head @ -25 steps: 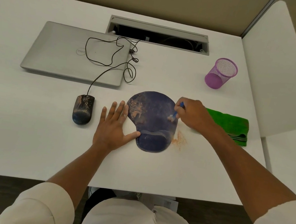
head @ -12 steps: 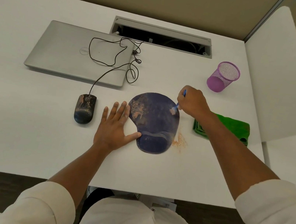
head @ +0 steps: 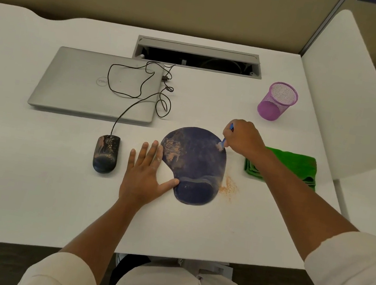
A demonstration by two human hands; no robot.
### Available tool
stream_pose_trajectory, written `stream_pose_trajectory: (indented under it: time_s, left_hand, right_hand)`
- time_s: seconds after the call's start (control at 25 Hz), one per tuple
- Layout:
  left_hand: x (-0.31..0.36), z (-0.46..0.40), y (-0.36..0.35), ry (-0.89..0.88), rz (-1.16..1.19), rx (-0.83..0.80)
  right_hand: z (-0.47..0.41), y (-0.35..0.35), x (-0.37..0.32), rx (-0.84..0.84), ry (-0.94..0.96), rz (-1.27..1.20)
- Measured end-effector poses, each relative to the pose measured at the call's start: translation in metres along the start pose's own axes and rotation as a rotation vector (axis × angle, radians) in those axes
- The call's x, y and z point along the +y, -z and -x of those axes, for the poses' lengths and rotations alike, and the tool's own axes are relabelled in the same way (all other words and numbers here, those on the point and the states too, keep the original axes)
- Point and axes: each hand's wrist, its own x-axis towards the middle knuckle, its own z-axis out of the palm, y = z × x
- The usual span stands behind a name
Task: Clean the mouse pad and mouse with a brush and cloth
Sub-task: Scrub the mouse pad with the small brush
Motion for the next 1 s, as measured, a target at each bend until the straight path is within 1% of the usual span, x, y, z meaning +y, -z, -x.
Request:
stream_pose_trajectory:
  time_s: [0.08, 0.16, 0.28, 0.32, 0.44, 0.52, 0.64, 0.72, 0.8, 0.88, 0.96, 1.0]
  left_hand:
    - [0.001, 0.0, 0.0, -0.003, 0.006, 0.009]
    - [0.0, 0.0, 0.0, -0.002, 0.0, 0.006]
    - [0.001, -0.001, 0.0, -0.002, -0.006, 0.002]
    - [0.001, -0.002, 0.0, -0.002, -0.011, -0.002]
    - [0.0, -0.001, 0.001, -0.004, -0.008, -0.002]
    - [0.001, -0.001, 0.0, -0.005, 0.002, 0.005]
    - [0.0, -0.001, -0.001, -0.005, -0.001, -0.005]
    - [0.0, -0.002, -0.001, -0.004, -0.005, -0.009]
    - [0.0, -0.002, 0.0, -0.005, 0.0, -0.005]
    - [0.0, -0.001, 0.0, -0.007, 0.003, -0.001]
    - [0.0, -0.001, -0.001, -0.009, -0.006, 0.003]
    - [-0.001, -0.001, -0.001, -0.01, -0.005, 0.011]
  right_hand:
    - [-0.001, -0.003, 0.006, 0.0, 0.005, -0.039]
    - [0.005, -0.009, 0.012, -0.022, 0.049, -0.055]
    - [0.017, -0.019, 0.023, 0.023, 0.107, -0.104]
    - [0.02, -0.02, 0.026, 0.017, 0.095, -0.091]
    - [0.022, -0.019, 0.027, -0.075, 0.073, 0.022]
    - [0.021, -0.015, 0.016, -0.032, 0.124, -0.064]
    - [0.019, -0.021, -0.008, 0.09, 0.171, -0.22]
    - [0.017, -0.031, -0.021, 0.069, 0.162, -0.273]
    - [0.018, -0.039, -0.027, 0.025, 0.119, -0.252]
    - [0.017, -0.038, -0.025, -0.005, 0.075, -0.156]
    - [0.016, -0.032, -0.02, -0.084, 0.026, -0.031]
    - [0.015, -0.028, -0.018, -0.122, 0.003, -0.006]
